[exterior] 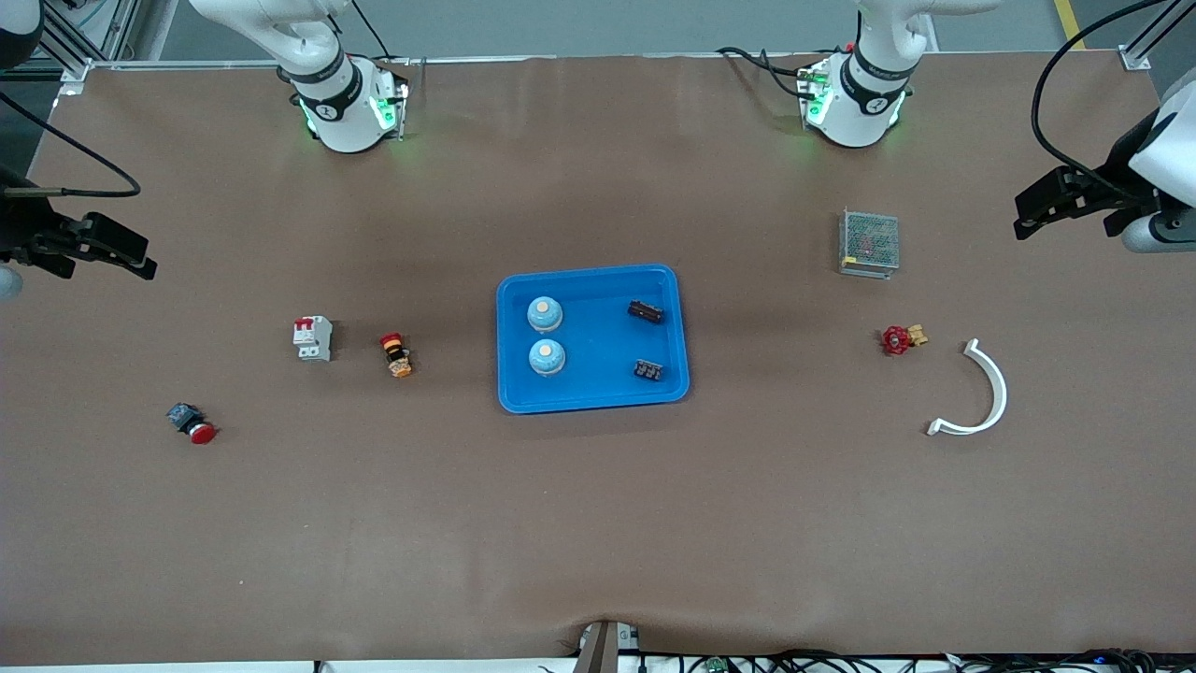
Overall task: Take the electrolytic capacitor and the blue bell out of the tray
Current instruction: 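Move the right gripper toward the bells while the left gripper reaches the capacitors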
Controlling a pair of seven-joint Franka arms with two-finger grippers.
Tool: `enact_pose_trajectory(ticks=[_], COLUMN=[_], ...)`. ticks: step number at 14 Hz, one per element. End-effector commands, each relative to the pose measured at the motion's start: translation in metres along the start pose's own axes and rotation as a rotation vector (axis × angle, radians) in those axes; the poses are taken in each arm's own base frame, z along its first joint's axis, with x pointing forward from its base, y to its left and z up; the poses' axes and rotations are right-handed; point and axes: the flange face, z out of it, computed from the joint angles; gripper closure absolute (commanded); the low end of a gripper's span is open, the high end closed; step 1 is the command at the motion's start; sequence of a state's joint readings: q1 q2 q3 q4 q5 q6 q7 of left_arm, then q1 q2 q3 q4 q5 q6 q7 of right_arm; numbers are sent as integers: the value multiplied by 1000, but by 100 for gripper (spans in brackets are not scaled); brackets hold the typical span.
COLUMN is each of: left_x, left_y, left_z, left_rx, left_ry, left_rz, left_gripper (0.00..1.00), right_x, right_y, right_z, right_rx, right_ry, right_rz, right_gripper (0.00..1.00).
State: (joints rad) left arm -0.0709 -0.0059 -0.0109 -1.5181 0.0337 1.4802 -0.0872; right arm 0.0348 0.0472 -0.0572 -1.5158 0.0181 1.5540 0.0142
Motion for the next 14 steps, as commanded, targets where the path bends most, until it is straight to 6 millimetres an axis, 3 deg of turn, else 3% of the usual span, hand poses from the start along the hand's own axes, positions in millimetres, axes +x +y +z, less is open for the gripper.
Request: enact_pose_trajectory(ticks=[1, 6, 9, 14], left_x=[-6, -4, 1, 1], left_y=[-3, -2, 8, 27], left_z=[-5, 3, 33, 99], left_rx=[21, 26, 24, 25], left_ry=[-32, -52, -111, -158], left_rz=[-4, 9, 8, -24], left_gripper=[0, 0, 0, 0], right_x=[1, 3, 3, 11], right_y=[13, 15, 17, -7], right_z=[1, 3, 8, 23], right_rx=[-9, -9, -6, 21], right_ry=[-4, -9, -18, -33], right_rz=[8, 10, 14, -13], right_gripper=[0, 0, 0, 0])
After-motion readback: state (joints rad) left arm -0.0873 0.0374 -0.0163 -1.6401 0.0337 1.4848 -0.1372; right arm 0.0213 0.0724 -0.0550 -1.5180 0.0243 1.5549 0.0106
